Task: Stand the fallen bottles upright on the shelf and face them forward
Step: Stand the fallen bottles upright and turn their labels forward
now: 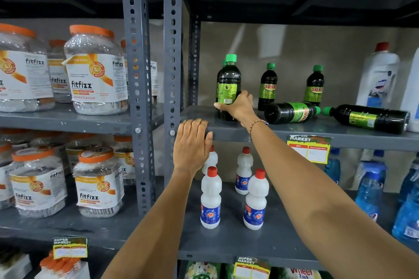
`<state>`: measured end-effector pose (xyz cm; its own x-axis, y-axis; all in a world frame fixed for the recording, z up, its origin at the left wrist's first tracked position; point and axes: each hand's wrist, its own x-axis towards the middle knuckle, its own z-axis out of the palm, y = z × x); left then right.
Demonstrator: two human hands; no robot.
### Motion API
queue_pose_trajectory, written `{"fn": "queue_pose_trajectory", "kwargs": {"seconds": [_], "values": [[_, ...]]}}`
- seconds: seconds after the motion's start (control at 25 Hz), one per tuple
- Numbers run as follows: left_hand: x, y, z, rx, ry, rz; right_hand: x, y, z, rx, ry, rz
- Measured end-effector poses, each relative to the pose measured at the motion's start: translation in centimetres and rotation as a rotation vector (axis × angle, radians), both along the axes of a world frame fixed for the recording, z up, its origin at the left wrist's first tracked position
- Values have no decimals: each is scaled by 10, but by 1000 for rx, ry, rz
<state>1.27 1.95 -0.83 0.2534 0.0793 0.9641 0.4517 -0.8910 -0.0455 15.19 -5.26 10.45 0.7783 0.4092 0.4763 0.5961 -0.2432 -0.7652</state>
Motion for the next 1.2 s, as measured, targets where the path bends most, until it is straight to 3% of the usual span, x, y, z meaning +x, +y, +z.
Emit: {"fn": "queue_pose_trajectory", "kwargs": {"seconds": [0.16, 0.36, 0.48, 0.68, 0.84, 1.0, 1.2], "values": [[-3, -1, -1, 0, 12, -3, -2, -2, 0, 90, 131, 83], [-3, -2, -1, -17, 20, 3, -3, -3, 0, -4, -8, -54], [-2, -2, -1, -16, 27, 2, -3, -4, 0, 53, 112, 26], [-2, 0, -1, -13, 23, -4, -3, -8, 1, 37, 32, -50], [-1, -1, -2, -11, 18, -11, -2, -7, -1, -3, 91, 13], [-1, 0, -1, -8, 16, -5, -3, -7, -1, -29, -3, -65], [-2, -1, -2, -10, 8, -6, 1, -4, -2, -33, 110, 48]]}}
